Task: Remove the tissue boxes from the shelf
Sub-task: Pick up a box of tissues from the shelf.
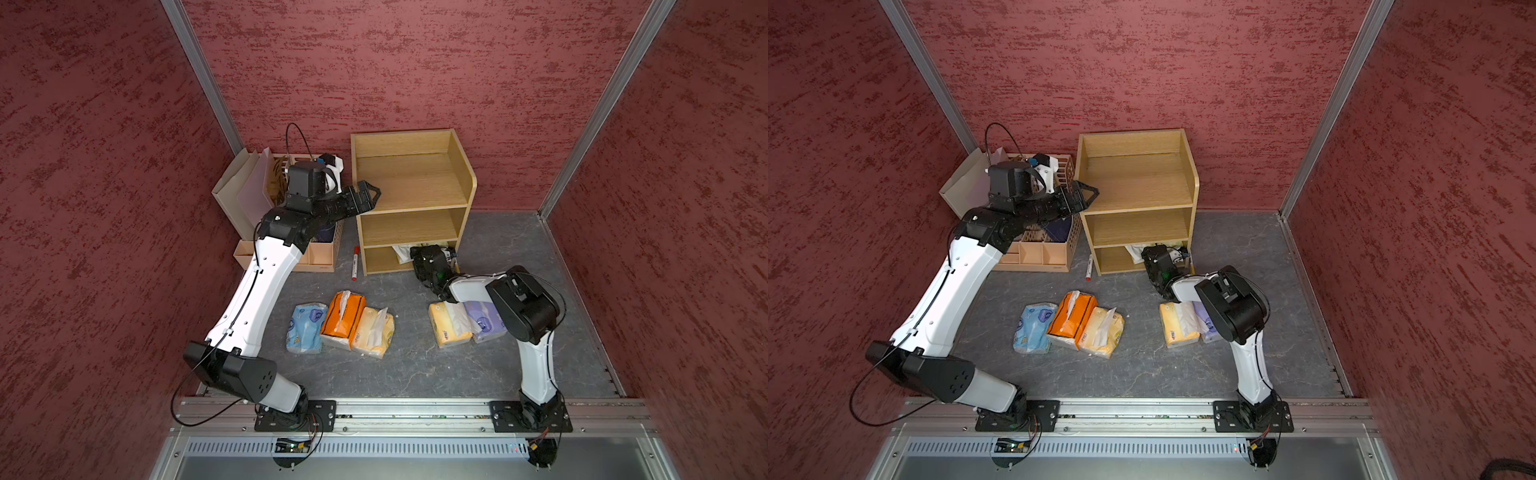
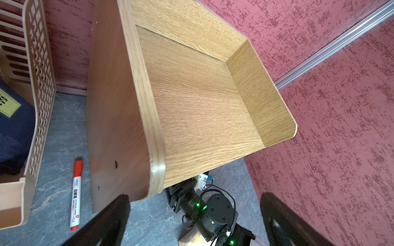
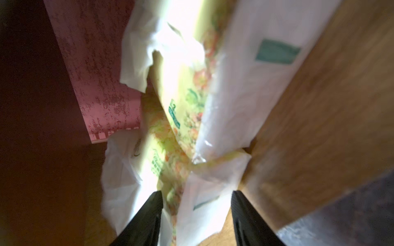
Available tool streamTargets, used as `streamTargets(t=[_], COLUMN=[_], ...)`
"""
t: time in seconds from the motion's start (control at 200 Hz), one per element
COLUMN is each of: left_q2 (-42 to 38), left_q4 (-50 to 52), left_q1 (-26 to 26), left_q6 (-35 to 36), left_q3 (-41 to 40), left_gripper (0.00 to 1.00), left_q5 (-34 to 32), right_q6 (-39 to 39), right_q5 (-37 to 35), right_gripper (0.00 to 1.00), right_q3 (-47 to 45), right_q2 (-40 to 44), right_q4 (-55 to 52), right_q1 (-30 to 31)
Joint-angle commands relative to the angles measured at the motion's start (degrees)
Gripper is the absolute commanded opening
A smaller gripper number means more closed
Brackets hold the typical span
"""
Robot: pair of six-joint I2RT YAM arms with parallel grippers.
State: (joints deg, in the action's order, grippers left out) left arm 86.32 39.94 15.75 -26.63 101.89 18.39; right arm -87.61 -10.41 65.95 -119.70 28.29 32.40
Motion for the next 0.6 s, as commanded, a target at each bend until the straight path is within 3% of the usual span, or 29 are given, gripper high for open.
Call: streamTargets(t=[0.0, 0.09, 0.261, 0.361, 0.591], left_q2=[-0.06, -0.36, -1.19, -1.7, -3.13], left_q4=[-0.85, -0.88, -0.83, -0.84, -1.18], left_q1=[-0.37, -0.43, -0.39, -0.38, -0.37], left_q6=[0.57, 0.61, 0.51, 0.44, -0.4], left_q3=[-1.06, -1.39, -2.01, -2.39, -3.78], left_gripper=[1.0, 1.0, 1.0, 1.0, 1.0], left_q5=[0.86, 0.78, 0.31, -0.06, -0.26], right_q6=[0.36, 0.18, 0.11, 0.19, 1.69], right_q5=[0.44, 0.63, 0.72, 0.88, 2.1], right_gripper=[0.52, 0.46, 0.13, 0.0, 0.0], right_q3=[2.78, 3.8, 5.14, 4.98, 3.2], right_q2=[-1.89, -2.89, -3.26, -2.54, 1.59], right_q4=[1.19, 0.58, -2.2, -3.22, -6.96], right_q1=[-1.63, -1.74, -2.04, -2.12, -2.17])
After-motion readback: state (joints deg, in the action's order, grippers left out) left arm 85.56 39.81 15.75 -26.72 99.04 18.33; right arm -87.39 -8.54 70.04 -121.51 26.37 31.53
